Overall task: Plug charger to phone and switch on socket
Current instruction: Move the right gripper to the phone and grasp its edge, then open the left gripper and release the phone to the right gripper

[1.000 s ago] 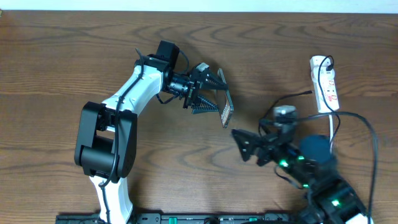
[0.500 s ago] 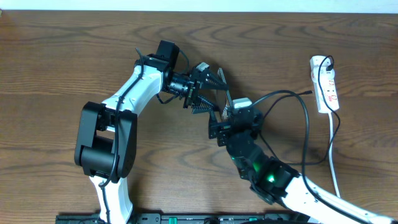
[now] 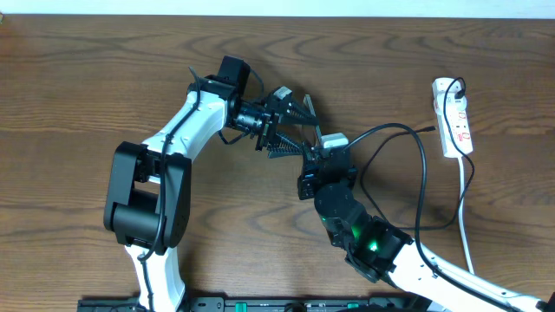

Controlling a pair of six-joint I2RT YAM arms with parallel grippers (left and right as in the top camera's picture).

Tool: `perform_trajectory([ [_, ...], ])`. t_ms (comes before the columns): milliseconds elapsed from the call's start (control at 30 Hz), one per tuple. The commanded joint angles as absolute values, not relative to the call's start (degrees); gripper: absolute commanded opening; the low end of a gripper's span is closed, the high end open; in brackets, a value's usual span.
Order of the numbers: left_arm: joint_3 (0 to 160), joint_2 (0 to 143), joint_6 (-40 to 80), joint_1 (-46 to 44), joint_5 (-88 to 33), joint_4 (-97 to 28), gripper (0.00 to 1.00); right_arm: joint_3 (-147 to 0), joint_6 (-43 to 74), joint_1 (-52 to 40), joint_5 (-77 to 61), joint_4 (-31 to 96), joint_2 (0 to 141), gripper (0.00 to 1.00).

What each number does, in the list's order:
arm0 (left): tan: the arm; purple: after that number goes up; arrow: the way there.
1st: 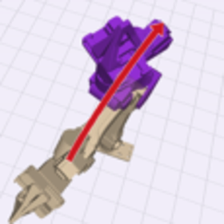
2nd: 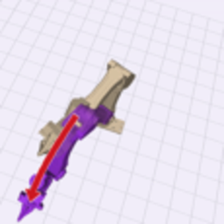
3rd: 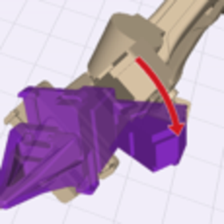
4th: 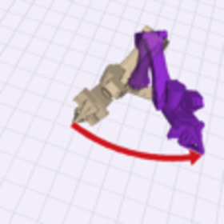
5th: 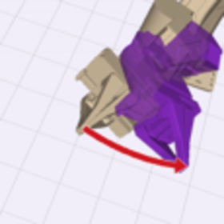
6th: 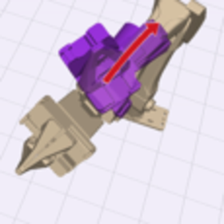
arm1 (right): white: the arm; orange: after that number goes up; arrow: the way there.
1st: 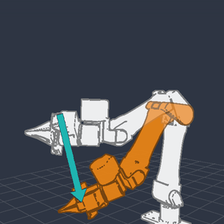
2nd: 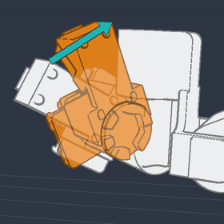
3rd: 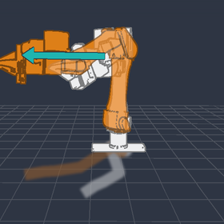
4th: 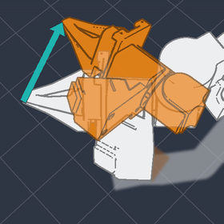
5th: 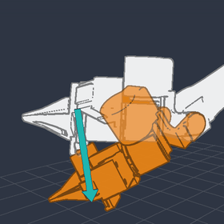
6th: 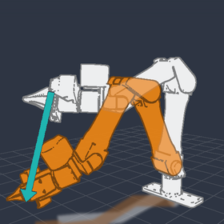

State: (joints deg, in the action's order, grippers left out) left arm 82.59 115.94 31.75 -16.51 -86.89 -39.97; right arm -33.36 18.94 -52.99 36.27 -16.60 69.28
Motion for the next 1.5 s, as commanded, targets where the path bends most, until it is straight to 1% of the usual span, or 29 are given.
perform_trajectory([
  [0,82.74,114.96,32.01,-16.47,-90.11,-39.75,0.51,-34.06,19.00,-54.11,35.62,-16.71,69.32,0.24],
  [100,82.74,114.96,32.01,-16.47,-90.11,-39.75,0.51,-34.09,19.00,-54.11,35.62,-16.73,69.32,0.14],
  [167,82.74,114.96,32.03,-16.47,-90.11,-39.75,0.51,-34.06,19.00,-54.11,35.64,-16.73,69.32,0.05],
  [233,82.74,114.96,32.03,-16.47,-90.11,-39.75,0.51,-34.09,19.00,-54.11,35.64,-16.75,69.28,0.01],
  [600,82.74,114.96,32.03,-16.47,-90.11,-39.75,0.53,-34.09,18.96,-54.08,36.23,-16.97,69.21,0.01],
  [633,82.74,114.96,32.03,-16.47,-90.00,-39.75,0.63,-34.09,18.98,-54.08,37.06,-16.97,69.21,0.01],
  [700,82.74,114.96,32.03,-16.47,-89.95,-39.75,0.72,-34.09,18.94,-54.08,39.09,-16.95,69.21,0.01],
  [767,82.74,114.96,32.03,-16.36,-89.86,-39.72,0.90,-34.09,17.12,-54.08,41.32,-16.93,69.06,0.01],
  [800,82.74,114.96,32.03,-16.29,-89.38,-39.75,0.97,-34.09,16.45,-54.08,41.87,-16.88,68.88,0.01],
  [1000,82.74,114.96,32.03,-15.66,-86.78,-39.75,0.98,-34.09,15.22,-54.04,42.09,-16.73,66.92,0.01],
  [1167,82.74,114.87,32.01,-14.41,-84.99,-39.77,0.98,-34.09,21.43,-54.02,42.09,-12.19,62.96,0.01],
  [1300,82.74,113.25,31.99,-13.21,-79.61,-39.92,0.98,-34.09,28.14,-52.86,42.06,-4.29,58.13,0.01],
  [1333,82.74,111.57,31.97,-12.82,-74.83,-41.08,0.98,-34.09,31.68,-51.96,41.74,-0.34,55.96,0.01],
  [1400,82.74,105.25,29.87,-12.25,-59.48,-47.64,0.98,-34.09,38.11,-49.47,37.98,5.80,52.47,0.01],
  [1467,82.74,100.62,27.35,-12.21,-51.62,-51.68,0.98,-34.06,41.50,-47.40,34.13,8.43,50.96,0.01],
])
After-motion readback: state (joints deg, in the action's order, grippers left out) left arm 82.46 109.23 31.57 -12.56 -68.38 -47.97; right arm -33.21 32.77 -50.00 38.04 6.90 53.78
